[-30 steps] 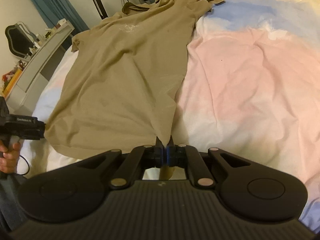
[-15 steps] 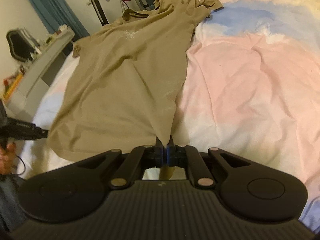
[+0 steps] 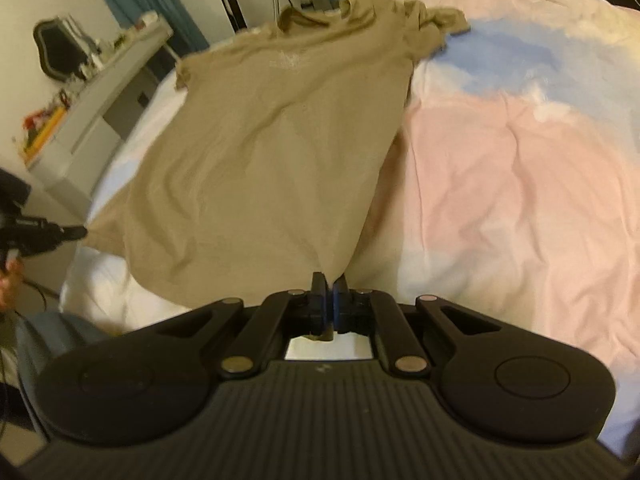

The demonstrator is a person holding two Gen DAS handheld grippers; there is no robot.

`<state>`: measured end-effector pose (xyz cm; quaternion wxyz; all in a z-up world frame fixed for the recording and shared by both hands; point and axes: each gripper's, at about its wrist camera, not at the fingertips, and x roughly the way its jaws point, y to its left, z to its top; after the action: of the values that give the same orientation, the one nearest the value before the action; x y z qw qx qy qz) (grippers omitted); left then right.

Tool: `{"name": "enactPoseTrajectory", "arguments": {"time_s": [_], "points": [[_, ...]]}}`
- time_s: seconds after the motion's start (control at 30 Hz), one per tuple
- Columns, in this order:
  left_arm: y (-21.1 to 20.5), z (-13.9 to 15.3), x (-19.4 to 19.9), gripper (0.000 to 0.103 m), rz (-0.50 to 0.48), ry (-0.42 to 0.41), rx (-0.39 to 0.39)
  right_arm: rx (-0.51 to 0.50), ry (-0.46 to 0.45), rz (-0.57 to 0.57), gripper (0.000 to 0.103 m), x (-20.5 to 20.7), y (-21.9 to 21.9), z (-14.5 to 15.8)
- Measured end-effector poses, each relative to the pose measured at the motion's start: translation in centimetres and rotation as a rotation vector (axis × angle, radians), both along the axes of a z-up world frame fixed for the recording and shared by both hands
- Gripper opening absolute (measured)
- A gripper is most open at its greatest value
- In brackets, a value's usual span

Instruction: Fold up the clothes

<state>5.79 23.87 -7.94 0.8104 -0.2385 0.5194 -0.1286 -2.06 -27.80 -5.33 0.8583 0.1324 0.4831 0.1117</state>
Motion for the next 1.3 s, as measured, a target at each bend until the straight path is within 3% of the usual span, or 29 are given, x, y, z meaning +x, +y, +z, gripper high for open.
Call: {"name": "enactPoseTrajectory", "arguments": {"time_s": [0.1, 0.23, 0.3, 0.37, 0.43, 0.47, 0.5, 0.57, 0.67, 0.8, 0.9, 1.0, 1.13, 1.23, 1.3], "points": [[0.0, -1.6, 0.2, 0.001, -0.007, 0.031, 0.042, -0.034, 0.057, 0.008, 0.006, -0.2, 0.5, -2.0], [-0.5, -2.5, 1.2, 0.003, -0.037, 0.047, 0.102, -0.079, 0.065, 0.001, 0.008, 0.3, 1.1, -2.0], [-0.8, -2.0, 1.4, 0.014, -0.051, 0.022, 0.152, -0.068, 0.063, 0.001, 0.009, 0.1, 0.9, -1.6], [-1.3, -0.9, 0.9, 0.042, -0.06, -0.013, 0.21, -0.035, 0.05, 0.0, 0.01, -0.3, 0.3, -1.1], [-2.5, 0.5, 0.9, 0.048, -0.067, -0.071, 0.248, 0.0, 0.034, 0.0, 0.016, -0.7, -0.2, -0.5], [-3.1, 1.2, 0.9, 0.055, -0.07, -0.101, 0.266, 0.026, 0.018, -0.002, 0.03, -0.9, -0.5, -0.2], [-4.0, 2.1, 1.0, 0.058, -0.066, -0.141, 0.281, 0.06, -0.003, -0.012, 0.051, -0.9, -1.0, 0.1], [-5.9, 3.9, 1.1, 0.07, -0.052, -0.228, 0.308, 0.114, -0.058, -0.044, 0.065, -0.3, -1.9, 0.7], [-10.5, 6.1, 2.0, 0.08, -0.05, -0.346, 0.319, 0.163, -0.161, -0.16, 0.063, 2.5, -3.4, 1.0], [-18.5, 7.4, 4.5, 0.085, -0.057, -0.422, 0.256, 0.262, -0.277, -0.363, 0.064, 8.9, -5.6, 0.5], [-24.3, 6.5, 7.1, 0.087, -0.085, -0.431, 0.227, 0.402, -0.318, -0.484, 0.064, 14.1, -7.3, -1.0], [-27.4, 3.4, 10.1, 0.087, -0.084, -0.408, 0.246, 0.47, -0.343, -0.588, 0.064, 18.3, -8.4, -3.3], [-27.7, -1.6, 13.8, 0.088, -0.053, -0.42, 0.376, 0.481, -0.317, -0.64, 0.064, 23.7, -9.4, -7.3], [-26.2, -5.2, 17.2, 0.087, 0.003, -0.374, 0.367, 0.482, -0.302, -0.648, 0.064, 27.5, -9.7, -10.4], [-26.0, -7.0, 19.0, 0.089, 0.031, -0.413, 0.451, 0.477, -0.322, -0.654, 0.064, 29.3, -9.5, -11.3]]}}
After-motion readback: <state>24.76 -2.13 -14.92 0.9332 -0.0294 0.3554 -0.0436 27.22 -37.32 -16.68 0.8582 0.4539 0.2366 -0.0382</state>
